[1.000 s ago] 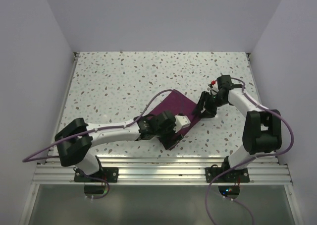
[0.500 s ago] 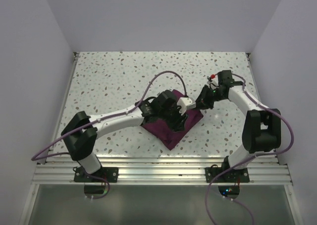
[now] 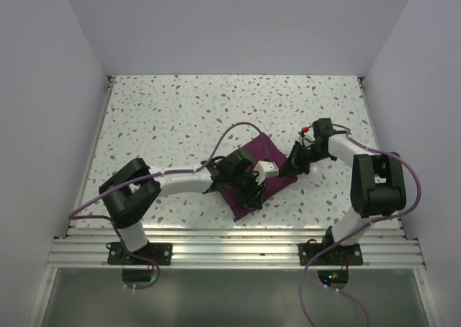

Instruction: Prepare the surgical pack

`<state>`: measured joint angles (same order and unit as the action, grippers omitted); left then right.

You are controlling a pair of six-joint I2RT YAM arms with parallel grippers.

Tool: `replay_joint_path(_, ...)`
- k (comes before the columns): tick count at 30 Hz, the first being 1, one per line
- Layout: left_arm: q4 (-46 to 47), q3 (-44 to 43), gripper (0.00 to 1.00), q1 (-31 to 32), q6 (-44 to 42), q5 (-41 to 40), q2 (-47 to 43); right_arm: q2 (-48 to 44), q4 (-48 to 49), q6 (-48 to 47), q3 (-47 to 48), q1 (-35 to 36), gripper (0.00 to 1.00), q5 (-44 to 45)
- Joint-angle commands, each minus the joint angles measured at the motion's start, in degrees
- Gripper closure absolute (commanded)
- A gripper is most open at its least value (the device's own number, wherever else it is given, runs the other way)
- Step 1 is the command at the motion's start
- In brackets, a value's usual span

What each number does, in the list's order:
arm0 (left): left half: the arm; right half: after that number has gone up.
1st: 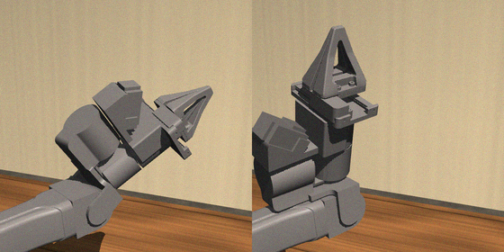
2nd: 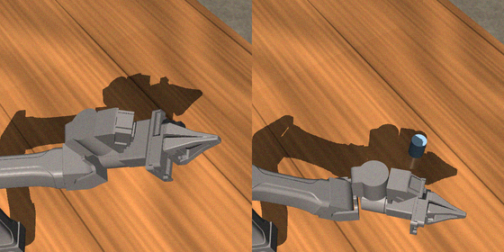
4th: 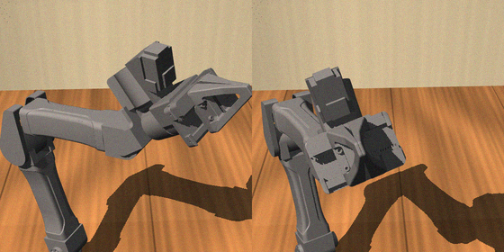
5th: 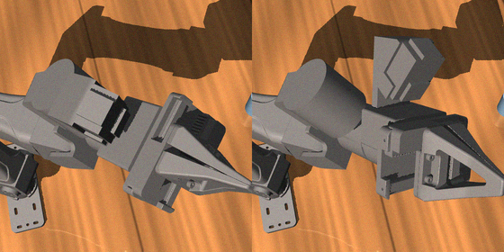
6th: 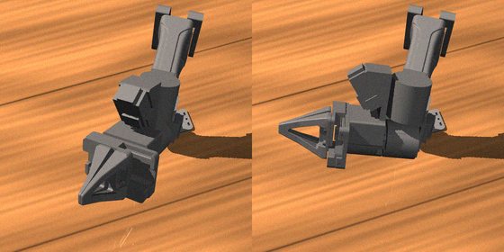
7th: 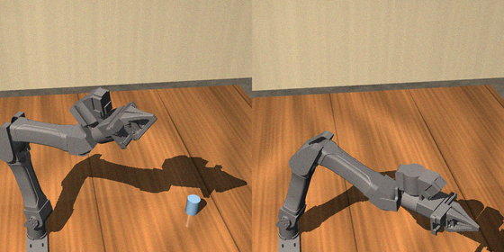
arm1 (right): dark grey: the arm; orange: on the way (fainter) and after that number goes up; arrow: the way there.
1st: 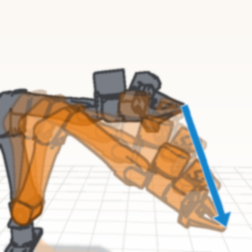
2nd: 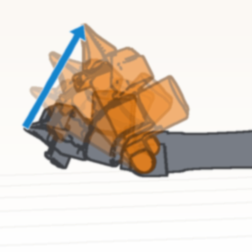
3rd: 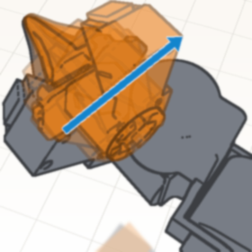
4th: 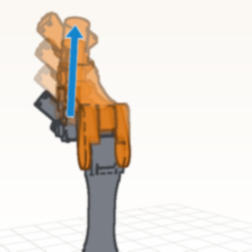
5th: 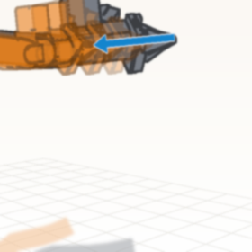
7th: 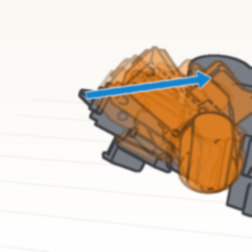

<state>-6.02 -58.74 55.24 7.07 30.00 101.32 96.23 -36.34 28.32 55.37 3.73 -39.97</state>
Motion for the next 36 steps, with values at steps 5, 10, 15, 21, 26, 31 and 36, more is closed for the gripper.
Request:
replay_joint_path(5,-8.0,5.2,0.62,-2.8,-2.1,-5.0,-3.7,-1.8,-3.2,-2.7,3.8,-0.7,0.99,2.8)
replay_joint_path(10,-11.5,4.7,0.58,-4.4,-1.8,-5.6,-11.1,-4.5,-5.3,-1.1,6.8,-0.7,0.99,-0.4)
replay_joint_path(15,-13.3,2.5,0.49,-4.4,0.2,-6.8,-17.6,-4.7,-3.8,0.3,7.3,-0.6,0.98,-1.9)
replay_joint_path(21,-12.5,5.8,0.51,-6.5,2.6,-7.4,-18.9,-2.4,-2.6,-0.5,5.2,-0.5,0.99,-2.0)
replay_joint_path(26,-11.6,14.3,0.53,-10.3,6.2,-9.1,-22.1,-2.4,-2.3,-2.7,-0.2,-0.6,1.00,0.1)
replay_joint_path(31,-10.2,19.5,0.53,-13.5,8.6,-10.5,-24.1,-3.0,-0.8,-3.2,-4.7,-0.6,1.00,0.8)
replay_joint_path(36,-11.8,17.7,0.57,-16.4,10.2,-8.3,-20.5,-3.6,-1.9,-3.4,-3.6,-0.6,1.00,0.3)
